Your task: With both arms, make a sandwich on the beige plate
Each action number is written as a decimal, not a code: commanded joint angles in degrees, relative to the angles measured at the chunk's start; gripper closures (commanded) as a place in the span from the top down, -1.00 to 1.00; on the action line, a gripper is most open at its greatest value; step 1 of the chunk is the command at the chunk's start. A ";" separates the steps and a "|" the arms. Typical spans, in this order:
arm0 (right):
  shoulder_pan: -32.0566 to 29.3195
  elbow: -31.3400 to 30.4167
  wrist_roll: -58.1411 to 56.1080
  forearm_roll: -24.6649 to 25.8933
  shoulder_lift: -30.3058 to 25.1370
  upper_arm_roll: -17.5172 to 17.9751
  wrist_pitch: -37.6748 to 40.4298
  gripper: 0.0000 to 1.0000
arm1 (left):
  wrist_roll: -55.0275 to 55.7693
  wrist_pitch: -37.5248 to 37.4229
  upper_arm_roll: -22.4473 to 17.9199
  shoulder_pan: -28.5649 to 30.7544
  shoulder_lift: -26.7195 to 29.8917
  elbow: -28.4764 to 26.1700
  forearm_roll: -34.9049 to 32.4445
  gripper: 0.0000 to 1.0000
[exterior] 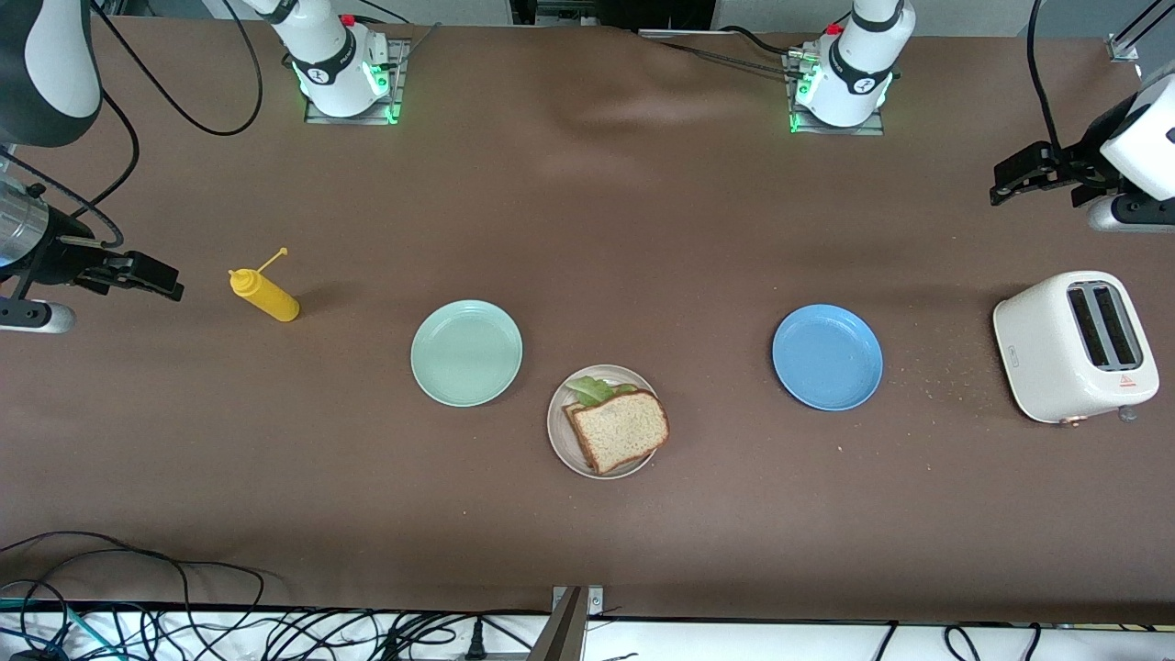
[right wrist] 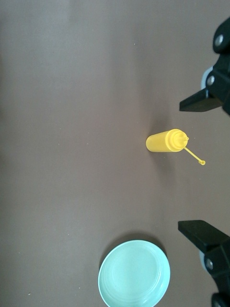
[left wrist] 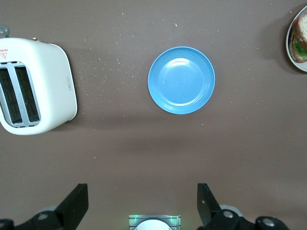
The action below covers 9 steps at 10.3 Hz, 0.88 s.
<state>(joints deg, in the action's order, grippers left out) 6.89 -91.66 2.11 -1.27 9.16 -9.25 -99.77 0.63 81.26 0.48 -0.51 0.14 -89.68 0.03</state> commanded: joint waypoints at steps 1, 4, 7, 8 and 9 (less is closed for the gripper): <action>-0.13 -0.98 0.43 -0.13 -0.90 0.20 -0.52 1.00 | -0.18 -0.14 0.31 -0.81 -1.63 2.67 0.50 1.00; -0.13 -1.16 0.43 -0.13 -0.90 0.20 -0.52 1.00 | -0.19 -0.14 0.48 -0.90 -1.54 2.85 0.50 1.00; -0.13 -1.33 0.43 -0.13 -0.81 0.20 -0.43 1.00 | -0.28 -0.14 0.22 -0.81 -2.68 3.02 0.24 1.00; -0.13 -1.33 0.43 -0.13 -0.81 0.20 -0.43 1.00 | -0.45 -0.05 0.13 -0.20 -3.99 3.28 0.41 1.00; -0.13 -1.33 0.43 -0.13 -0.81 0.20 -0.52 1.00 | -0.89 -0.05 0.13 -0.11 -5.31 3.37 0.50 1.00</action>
<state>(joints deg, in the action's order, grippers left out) 6.90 -91.92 2.11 -1.27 9.22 -9.25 -99.77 0.62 81.52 0.76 -1.00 -2.33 -88.49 0.03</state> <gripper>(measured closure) 0.000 0.000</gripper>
